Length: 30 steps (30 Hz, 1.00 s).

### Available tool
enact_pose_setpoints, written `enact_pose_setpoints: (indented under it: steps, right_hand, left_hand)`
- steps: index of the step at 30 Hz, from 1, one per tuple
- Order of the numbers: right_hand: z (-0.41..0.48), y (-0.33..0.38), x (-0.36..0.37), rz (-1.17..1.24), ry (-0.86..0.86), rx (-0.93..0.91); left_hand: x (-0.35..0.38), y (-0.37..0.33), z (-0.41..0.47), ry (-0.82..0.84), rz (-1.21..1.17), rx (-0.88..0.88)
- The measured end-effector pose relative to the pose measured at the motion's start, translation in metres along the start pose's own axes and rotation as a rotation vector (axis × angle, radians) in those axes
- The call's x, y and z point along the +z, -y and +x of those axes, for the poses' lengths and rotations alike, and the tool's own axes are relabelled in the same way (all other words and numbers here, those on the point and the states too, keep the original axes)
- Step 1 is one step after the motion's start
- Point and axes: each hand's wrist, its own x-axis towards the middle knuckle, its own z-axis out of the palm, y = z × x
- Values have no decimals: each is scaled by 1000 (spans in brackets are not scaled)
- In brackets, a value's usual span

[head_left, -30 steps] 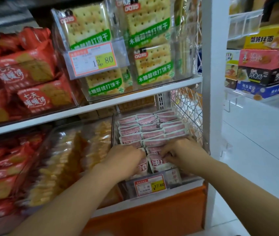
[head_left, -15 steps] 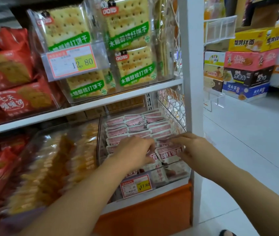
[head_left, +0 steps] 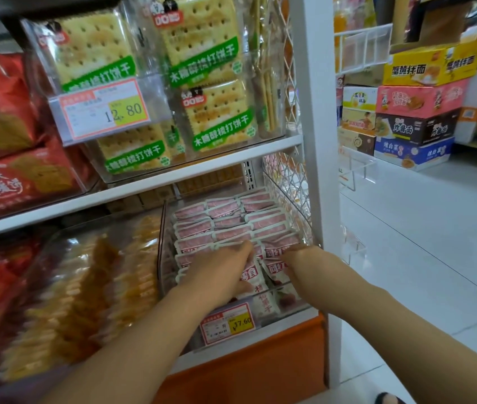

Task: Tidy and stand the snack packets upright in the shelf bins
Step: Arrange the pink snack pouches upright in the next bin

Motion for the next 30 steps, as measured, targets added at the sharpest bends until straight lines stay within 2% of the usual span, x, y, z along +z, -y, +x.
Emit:
enact_pose_setpoints:
  steps: [2,5,9,16,22,30]
  right_hand:
    - [-1,4,-1,4,6,20]
    - [-7,5,-5,63,-93,-61]
    - [-14,3,-7,114,-170,-128]
    - [-11,9,-4,9,-111,-118]
    - [5,10,2,32,-61,-42]
    - [36,10,8,-13,73,49]
  left_hand:
    - [-1,-1,0,-44,-57,19]
    - [0,3,2,-95,-74,15]
    - [8,10,8,69,37,25]
    - [11,11,9,156,70,-69]
    - [-5,22,22,156,-109,-72]
    - [5,18,26,290,-51,-172]
